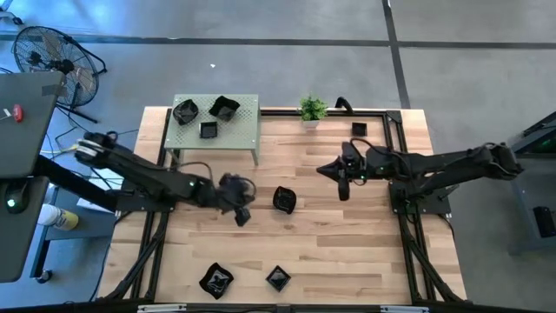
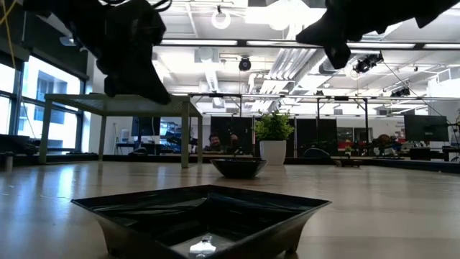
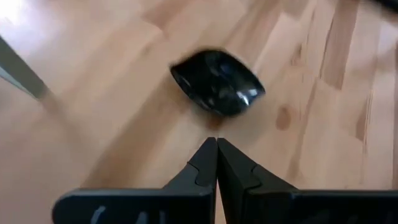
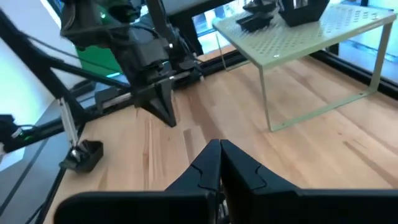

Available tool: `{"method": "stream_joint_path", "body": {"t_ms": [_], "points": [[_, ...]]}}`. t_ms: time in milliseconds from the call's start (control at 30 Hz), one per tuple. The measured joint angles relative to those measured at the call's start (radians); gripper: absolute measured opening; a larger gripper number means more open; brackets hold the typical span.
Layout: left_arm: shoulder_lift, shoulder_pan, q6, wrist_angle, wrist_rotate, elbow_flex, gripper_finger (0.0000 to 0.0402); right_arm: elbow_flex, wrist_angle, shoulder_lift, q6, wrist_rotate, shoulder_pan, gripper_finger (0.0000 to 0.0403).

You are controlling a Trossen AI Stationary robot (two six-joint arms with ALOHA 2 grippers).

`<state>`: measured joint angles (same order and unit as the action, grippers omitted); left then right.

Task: Pick & Place Mini shaped plates
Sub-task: Stack the black square plate on top of the black square plate on the shelf

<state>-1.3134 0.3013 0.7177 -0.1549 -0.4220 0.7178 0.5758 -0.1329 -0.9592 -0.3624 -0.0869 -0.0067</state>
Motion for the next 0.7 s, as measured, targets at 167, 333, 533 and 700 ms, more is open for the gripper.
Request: {"method": "stream_joint_path", "body": {"t_ms": [167, 333, 533, 700], "points": [[-0.154, 0.043, 0.126, -0.067, 0.079, 0.116, 0.0001, -0.036, 0.000, 0.015, 0.005, 0.050, 0.000, 0.0002], [-0.280, 0.095, 0.185, -0.066, 0.193, 0.196, 0.0006, -0.061, 0.003, 0.011, 0.030, 0.091, 0.000, 0.0003], [-0.402, 0.146, 0.256, -0.066, 0.206, 0.292, 0.0031, -0.063, 0.000, 0.011, 0.035, 0.092, 0.000, 0.0001], [-0.515, 0.175, 0.252, -0.140, 0.233, 0.440, 0.0063, -0.063, 0.006, 0.011, 0.057, 0.096, 0.000, 0.0006]]}}
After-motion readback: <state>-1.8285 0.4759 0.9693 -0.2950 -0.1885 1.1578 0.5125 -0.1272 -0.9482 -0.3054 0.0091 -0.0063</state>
